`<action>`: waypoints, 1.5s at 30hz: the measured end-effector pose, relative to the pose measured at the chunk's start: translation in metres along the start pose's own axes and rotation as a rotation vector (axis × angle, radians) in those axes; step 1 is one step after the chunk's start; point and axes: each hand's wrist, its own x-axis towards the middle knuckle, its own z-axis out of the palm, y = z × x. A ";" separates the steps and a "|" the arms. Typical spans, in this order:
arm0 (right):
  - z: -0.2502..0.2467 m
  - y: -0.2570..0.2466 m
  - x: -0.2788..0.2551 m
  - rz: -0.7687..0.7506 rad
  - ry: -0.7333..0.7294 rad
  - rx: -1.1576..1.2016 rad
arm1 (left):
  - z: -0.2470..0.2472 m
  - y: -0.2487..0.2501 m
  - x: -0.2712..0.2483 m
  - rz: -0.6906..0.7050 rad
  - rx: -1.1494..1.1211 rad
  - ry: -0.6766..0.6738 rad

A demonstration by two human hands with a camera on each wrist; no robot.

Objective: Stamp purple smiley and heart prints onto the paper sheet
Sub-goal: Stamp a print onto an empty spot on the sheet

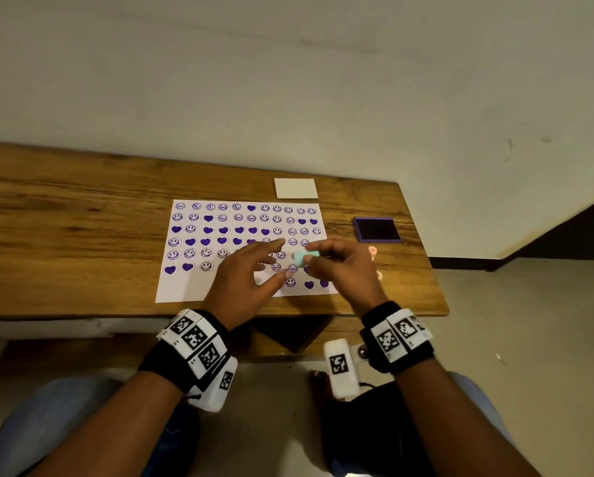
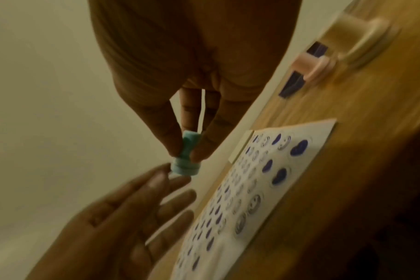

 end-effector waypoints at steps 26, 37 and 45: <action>-0.113 -0.016 0.085 -0.027 0.314 -0.753 | -0.010 -0.016 0.013 -0.059 -0.011 0.136; -0.111 0.018 0.134 0.067 0.154 -1.181 | -0.014 -0.018 0.014 -0.032 0.085 0.187; -0.108 0.014 0.138 0.111 0.128 -1.186 | -0.014 -0.015 0.011 -0.035 0.109 0.162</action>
